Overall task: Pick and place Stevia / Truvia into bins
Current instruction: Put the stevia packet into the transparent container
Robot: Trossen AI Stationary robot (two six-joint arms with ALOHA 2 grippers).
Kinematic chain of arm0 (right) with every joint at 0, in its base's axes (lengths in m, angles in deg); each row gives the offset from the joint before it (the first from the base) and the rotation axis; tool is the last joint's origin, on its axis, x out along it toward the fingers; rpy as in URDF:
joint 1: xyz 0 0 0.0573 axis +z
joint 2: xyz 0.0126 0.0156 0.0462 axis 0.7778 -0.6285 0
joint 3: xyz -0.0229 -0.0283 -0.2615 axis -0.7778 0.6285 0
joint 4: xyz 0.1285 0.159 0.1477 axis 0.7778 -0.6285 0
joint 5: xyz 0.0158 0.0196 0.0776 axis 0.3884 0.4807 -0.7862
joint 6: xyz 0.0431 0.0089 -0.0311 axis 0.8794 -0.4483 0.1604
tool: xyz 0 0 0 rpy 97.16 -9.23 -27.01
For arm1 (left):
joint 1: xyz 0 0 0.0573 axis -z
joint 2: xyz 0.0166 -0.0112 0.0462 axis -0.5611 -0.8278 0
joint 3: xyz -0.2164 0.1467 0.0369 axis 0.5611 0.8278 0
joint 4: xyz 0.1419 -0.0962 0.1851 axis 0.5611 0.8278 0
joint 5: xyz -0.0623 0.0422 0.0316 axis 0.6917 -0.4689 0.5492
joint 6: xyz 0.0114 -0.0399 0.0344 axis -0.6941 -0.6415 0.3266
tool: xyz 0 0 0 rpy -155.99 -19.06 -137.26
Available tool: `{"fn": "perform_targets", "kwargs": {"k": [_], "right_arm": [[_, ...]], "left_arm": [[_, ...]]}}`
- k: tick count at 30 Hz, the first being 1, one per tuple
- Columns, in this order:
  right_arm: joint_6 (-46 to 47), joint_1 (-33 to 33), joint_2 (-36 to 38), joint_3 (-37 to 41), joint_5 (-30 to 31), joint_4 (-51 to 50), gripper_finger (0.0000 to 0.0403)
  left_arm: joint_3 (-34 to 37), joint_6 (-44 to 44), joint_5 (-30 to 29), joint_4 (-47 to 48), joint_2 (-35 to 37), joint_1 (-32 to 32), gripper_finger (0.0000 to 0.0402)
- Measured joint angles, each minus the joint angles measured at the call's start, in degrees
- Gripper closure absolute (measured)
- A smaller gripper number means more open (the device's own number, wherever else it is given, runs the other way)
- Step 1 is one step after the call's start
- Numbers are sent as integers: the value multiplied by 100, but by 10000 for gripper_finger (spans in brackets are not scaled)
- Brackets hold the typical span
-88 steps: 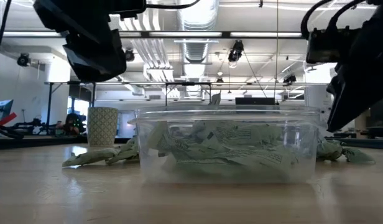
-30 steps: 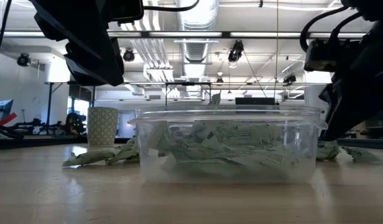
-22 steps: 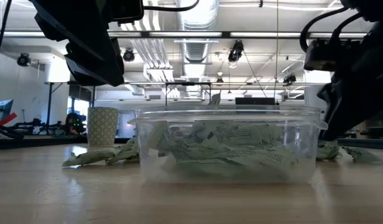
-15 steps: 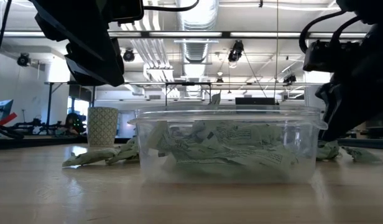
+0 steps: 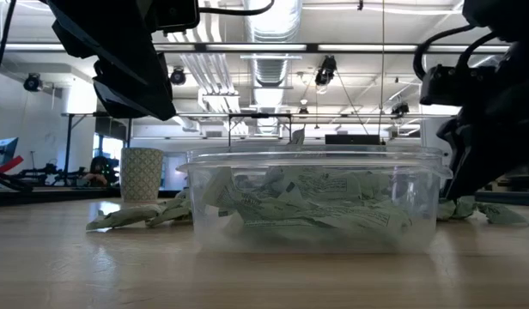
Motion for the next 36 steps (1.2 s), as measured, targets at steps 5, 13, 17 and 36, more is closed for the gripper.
{"fn": "perform_targets", "kwargs": {"k": [5,13,17,36], "right_arm": [[181,2,0,66,-16,1,354],[328,-59,2,147,-295,3,351],[488,-57,2,151,-283,3,384],[-141,-55,317,-753,-263,-32,394]], "left_arm": [[0,1,-13,1,0,0,267],[0,-1,-14,2,0,0,267],[0,-3,-15,0,0,0,267],[0,-8,-13,-2,-2,0,267]]}}
